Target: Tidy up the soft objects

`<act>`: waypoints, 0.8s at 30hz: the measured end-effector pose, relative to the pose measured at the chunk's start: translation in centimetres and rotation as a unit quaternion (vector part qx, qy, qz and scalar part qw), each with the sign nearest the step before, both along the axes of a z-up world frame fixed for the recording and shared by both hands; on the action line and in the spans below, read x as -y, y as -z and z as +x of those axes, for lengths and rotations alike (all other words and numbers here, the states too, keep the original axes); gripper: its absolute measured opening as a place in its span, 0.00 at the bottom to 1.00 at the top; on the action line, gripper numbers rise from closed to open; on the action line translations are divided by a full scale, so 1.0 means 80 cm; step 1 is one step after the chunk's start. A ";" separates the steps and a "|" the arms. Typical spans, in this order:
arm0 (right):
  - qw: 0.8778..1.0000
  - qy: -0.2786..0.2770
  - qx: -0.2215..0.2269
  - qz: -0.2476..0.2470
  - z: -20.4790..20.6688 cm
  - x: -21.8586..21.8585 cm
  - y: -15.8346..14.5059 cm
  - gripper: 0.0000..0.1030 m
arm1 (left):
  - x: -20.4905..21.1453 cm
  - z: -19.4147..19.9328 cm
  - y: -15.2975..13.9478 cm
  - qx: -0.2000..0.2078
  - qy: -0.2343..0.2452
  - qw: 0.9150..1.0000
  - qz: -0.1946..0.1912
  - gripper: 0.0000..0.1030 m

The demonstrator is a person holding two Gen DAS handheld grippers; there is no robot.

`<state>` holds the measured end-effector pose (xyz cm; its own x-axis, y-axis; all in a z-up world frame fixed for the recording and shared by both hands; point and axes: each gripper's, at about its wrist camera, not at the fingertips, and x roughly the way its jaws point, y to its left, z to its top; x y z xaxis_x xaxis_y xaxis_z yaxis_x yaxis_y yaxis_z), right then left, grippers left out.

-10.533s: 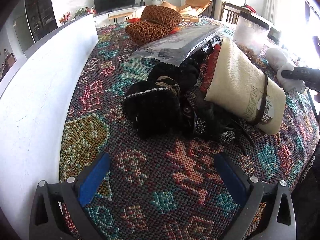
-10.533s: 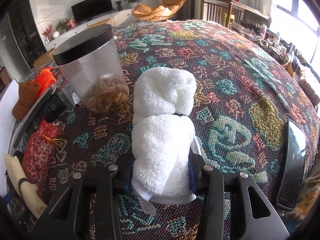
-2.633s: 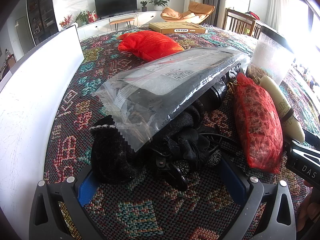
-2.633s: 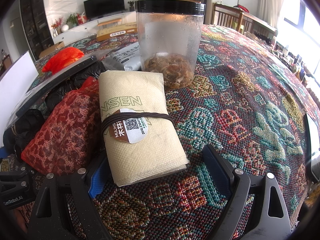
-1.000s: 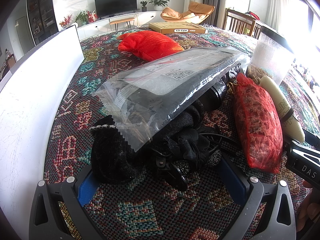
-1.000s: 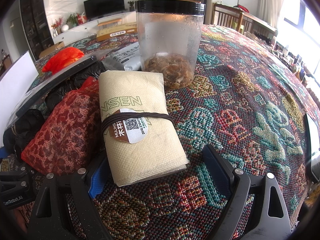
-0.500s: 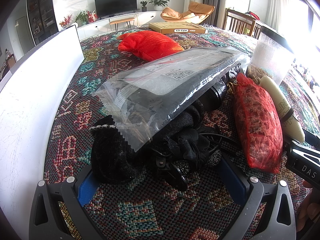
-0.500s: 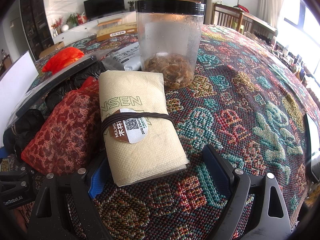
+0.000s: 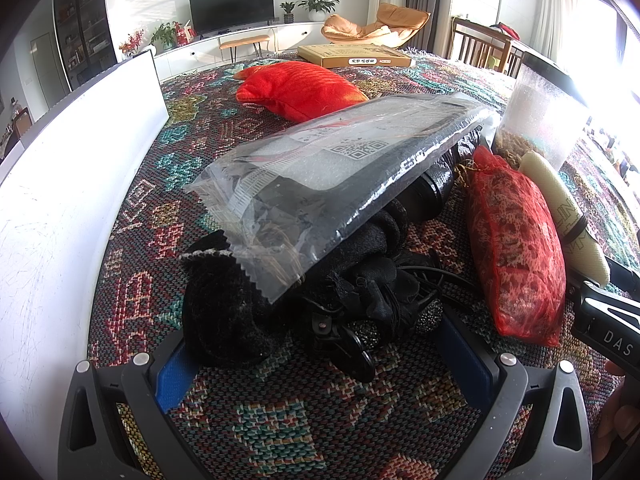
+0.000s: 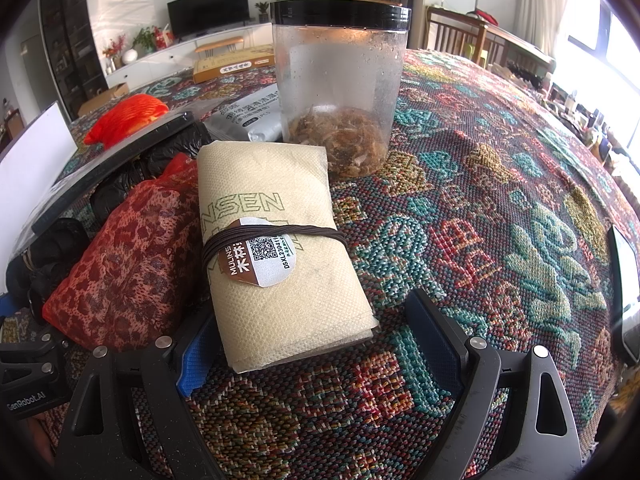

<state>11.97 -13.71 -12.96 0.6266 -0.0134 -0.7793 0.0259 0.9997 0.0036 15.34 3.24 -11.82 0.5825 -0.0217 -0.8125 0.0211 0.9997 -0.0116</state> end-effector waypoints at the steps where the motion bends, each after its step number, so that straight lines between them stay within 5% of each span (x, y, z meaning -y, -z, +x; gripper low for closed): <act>1: 1.000 0.000 0.000 0.000 0.000 0.000 0.000 0.87 | 0.000 -0.003 -0.001 0.000 0.000 1.000 0.000 1.00; 9: 1.000 0.000 0.000 0.000 0.000 0.000 0.000 0.87 | 0.001 -0.004 -0.002 -0.004 0.004 1.000 0.002 1.00; 15: 1.000 0.000 0.000 0.000 0.000 0.000 0.000 0.87 | -0.005 -0.012 -0.010 -0.052 0.008 0.999 -0.002 1.00; 24: 1.000 0.000 0.000 0.000 0.000 0.000 0.000 0.87 | -0.013 -0.017 -0.089 0.001 0.037 0.999 -0.033 1.00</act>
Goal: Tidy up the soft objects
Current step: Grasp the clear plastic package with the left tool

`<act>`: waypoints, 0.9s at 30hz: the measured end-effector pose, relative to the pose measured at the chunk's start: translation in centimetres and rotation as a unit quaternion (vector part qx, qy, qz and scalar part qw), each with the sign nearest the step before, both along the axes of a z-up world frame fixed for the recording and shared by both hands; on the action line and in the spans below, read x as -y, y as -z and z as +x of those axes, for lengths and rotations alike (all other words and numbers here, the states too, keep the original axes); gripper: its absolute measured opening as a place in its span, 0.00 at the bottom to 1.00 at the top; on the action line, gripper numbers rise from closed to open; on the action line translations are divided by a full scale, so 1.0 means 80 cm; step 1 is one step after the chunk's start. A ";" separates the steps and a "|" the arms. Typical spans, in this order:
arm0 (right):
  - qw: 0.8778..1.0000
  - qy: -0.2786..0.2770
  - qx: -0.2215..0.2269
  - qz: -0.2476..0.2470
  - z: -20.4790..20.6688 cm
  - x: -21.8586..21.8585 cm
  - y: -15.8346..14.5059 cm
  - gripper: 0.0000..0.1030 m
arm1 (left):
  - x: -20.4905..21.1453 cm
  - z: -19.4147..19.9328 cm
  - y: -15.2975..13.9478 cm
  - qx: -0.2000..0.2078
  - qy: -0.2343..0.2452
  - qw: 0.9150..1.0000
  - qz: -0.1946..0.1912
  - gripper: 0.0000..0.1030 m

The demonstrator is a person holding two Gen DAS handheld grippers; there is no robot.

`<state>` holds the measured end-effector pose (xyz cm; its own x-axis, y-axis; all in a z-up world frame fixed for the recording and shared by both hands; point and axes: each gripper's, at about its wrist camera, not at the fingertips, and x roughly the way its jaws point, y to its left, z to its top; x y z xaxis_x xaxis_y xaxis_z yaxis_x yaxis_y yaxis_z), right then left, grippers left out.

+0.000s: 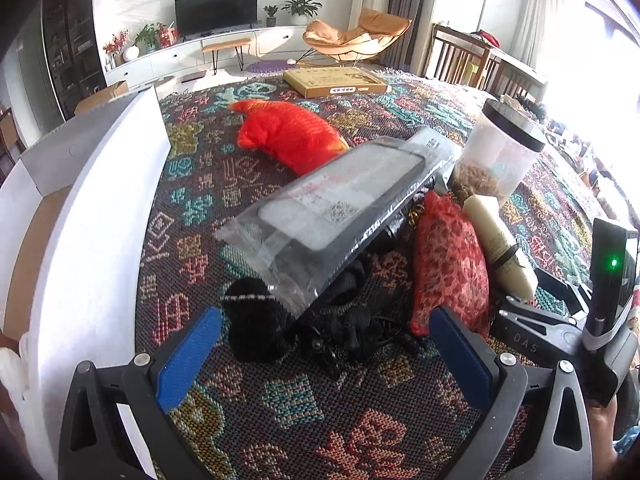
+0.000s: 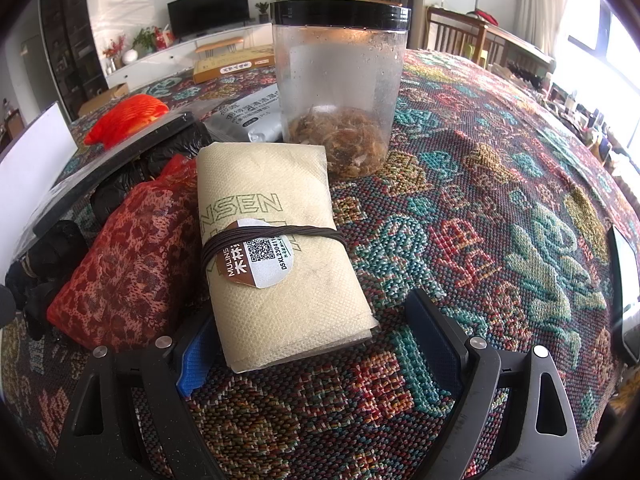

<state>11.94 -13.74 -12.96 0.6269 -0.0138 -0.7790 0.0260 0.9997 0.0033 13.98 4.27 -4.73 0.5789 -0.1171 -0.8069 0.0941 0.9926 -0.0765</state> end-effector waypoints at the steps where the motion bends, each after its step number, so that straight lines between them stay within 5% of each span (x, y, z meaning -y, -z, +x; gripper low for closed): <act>1: 1.000 0.000 0.000 0.000 0.000 0.000 0.000 0.87 | 0.002 0.008 -0.006 0.003 0.006 1.000 0.007 1.00; 5: 1.000 0.000 0.000 0.000 0.000 0.000 0.000 0.87 | 0.029 0.058 -0.016 -0.020 0.076 0.994 0.071 1.00; 8: 1.000 0.000 0.000 0.000 0.000 0.000 0.000 0.87 | 0.050 0.091 -0.006 -0.036 0.128 0.978 0.161 1.00; 11: 1.000 0.000 0.000 0.000 0.000 0.000 0.000 0.87 | 0.056 0.125 0.011 -0.073 0.160 0.967 0.186 1.00; 14: 1.000 0.000 0.000 0.000 0.000 0.000 0.000 0.87 | 0.050 0.157 0.027 -0.100 0.162 0.970 0.151 1.00; 17: 1.000 0.000 0.000 0.000 0.000 0.000 0.000 0.87 | 0.034 0.187 0.042 -0.138 0.140 0.979 0.047 1.00; 21: 1.000 0.000 0.000 0.000 0.000 0.000 0.000 0.87 | 0.032 0.209 0.073 -0.194 0.141 0.970 -0.050 1.00; 27: 1.000 0.000 0.000 0.000 0.000 0.000 0.000 0.87 | 0.008 0.186 0.042 -0.128 0.097 0.985 -0.070 0.82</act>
